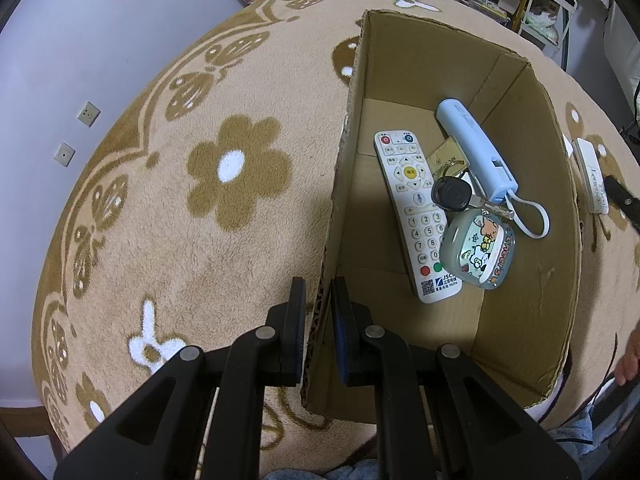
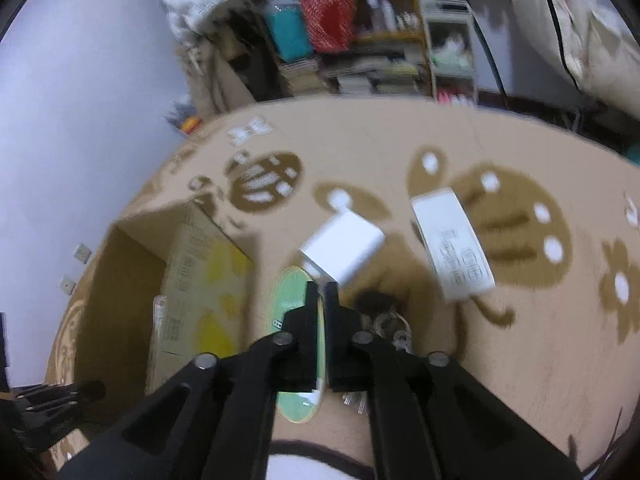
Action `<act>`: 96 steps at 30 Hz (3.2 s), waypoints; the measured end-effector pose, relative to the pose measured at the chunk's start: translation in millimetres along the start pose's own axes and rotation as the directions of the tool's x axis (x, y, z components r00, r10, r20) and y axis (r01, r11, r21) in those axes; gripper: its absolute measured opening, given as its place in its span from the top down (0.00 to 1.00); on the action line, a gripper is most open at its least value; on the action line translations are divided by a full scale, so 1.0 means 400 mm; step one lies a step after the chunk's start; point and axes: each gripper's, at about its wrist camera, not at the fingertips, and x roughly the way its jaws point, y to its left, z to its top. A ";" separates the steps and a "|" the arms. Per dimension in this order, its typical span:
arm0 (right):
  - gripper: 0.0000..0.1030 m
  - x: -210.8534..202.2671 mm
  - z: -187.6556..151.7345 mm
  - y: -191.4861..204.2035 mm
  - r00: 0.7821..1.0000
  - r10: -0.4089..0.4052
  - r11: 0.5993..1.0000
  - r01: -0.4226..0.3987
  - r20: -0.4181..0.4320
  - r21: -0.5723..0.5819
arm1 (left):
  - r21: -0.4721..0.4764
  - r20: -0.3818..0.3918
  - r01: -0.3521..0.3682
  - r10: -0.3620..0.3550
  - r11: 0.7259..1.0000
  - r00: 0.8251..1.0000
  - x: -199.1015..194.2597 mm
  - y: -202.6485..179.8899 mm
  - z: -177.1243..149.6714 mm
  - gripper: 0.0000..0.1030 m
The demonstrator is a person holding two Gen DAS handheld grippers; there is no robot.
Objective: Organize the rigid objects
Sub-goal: 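Lift the car keys with the right tool and carry them over the box, then release the car keys into the box and pull the right tool back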
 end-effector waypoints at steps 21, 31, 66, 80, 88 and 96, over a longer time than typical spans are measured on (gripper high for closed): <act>0.85 0.161 -0.033 -0.112 0.993 -0.026 0.995 0.037 -0.113 0.097 | 0.004 -0.001 -0.002 0.002 1.000 1.000 -0.001 0.001 0.002 0.87; 0.95 0.093 -0.019 -0.068 1.000 -0.011 0.997 0.012 -0.010 0.080 | 0.002 -0.001 -0.001 0.001 1.000 1.000 0.001 0.000 0.000 0.87; 0.95 -0.105 -0.132 0.347 0.976 0.211 0.920 -0.182 0.047 -0.347 | -0.005 0.000 0.006 -0.006 1.000 1.000 -0.003 0.001 -0.001 0.89; 0.95 -0.090 -0.136 0.325 0.979 0.201 0.927 -0.182 0.027 -0.328 | -0.002 0.001 0.001 -0.001 1.000 1.000 -0.002 -0.001 -0.001 0.88; 0.67 -0.142 -0.101 0.303 0.982 0.154 0.940 -0.111 0.113 -0.322 | -0.006 0.003 0.004 -0.003 1.000 1.000 -0.002 0.001 -0.002 0.88; 0.01 -0.148 -0.077 0.230 0.969 0.009 0.956 0.064 0.248 -0.285 | -0.004 0.007 -0.002 0.002 1.000 1.000 -0.003 0.000 -0.004 0.87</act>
